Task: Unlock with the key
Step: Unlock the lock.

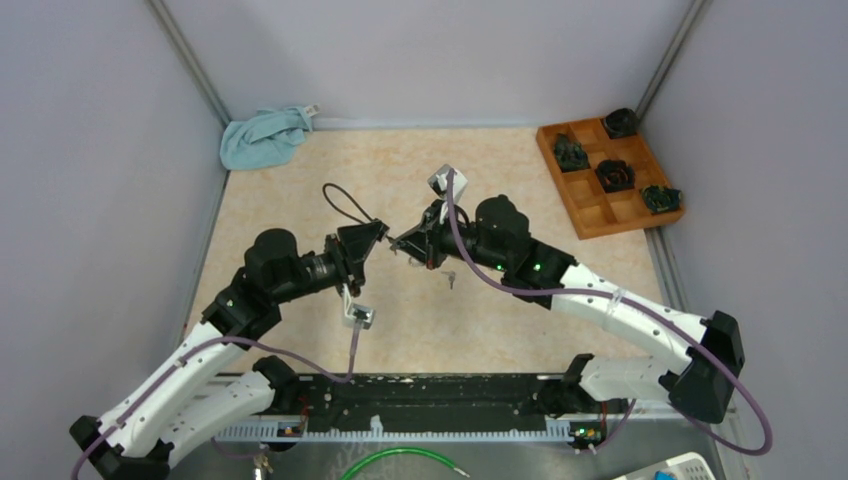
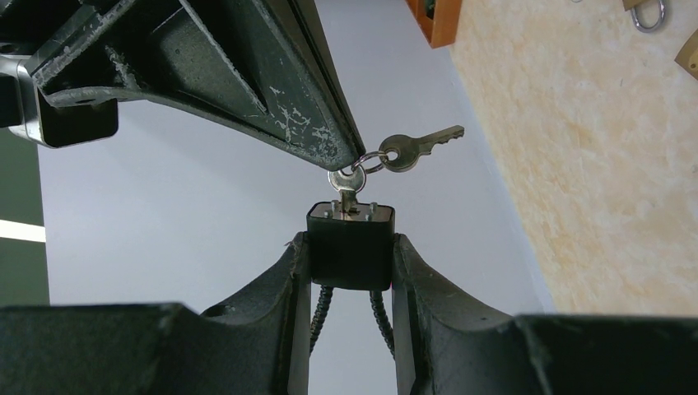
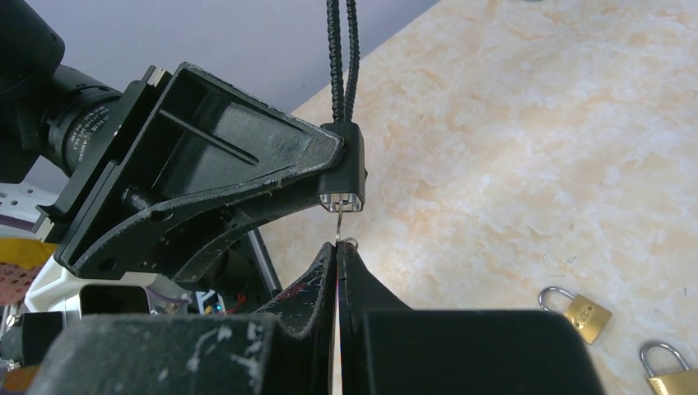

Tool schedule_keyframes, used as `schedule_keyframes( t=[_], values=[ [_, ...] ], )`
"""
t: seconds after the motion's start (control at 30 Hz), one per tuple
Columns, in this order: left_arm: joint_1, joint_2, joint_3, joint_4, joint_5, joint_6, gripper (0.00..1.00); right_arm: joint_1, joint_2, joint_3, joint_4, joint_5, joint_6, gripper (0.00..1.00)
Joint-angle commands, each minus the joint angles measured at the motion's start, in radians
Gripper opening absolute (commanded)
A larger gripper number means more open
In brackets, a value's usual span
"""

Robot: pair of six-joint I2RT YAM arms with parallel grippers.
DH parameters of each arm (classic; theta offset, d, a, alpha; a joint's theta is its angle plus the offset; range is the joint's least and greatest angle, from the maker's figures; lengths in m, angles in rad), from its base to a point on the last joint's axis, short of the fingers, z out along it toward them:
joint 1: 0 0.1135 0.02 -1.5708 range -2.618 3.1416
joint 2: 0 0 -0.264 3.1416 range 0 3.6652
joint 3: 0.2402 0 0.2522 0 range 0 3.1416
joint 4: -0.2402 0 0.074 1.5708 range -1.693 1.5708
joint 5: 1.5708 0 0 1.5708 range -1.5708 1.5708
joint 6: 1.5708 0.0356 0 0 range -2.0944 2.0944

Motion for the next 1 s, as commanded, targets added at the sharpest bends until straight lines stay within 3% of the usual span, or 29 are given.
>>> schedule_keyframes(
  t=[0.0,0.4,0.6,0.97],
  values=[
    [-0.014,-0.007,0.022,0.016,0.09,0.014,0.0,0.022,0.019,0.035,0.17,0.007,0.02,0.0],
    [-0.015,-0.011,-0.015,0.051,0.191,0.094,0.0,0.037,0.073,0.077,0.243,0.048,0.056,0.0],
    [-0.019,-0.031,-0.077,0.163,0.18,0.141,0.0,0.036,0.07,0.023,0.357,0.093,0.187,0.0],
    [-0.018,-0.06,-0.112,0.261,0.135,0.13,0.0,-0.035,0.018,-0.132,0.525,0.005,0.407,0.0]
  ],
)
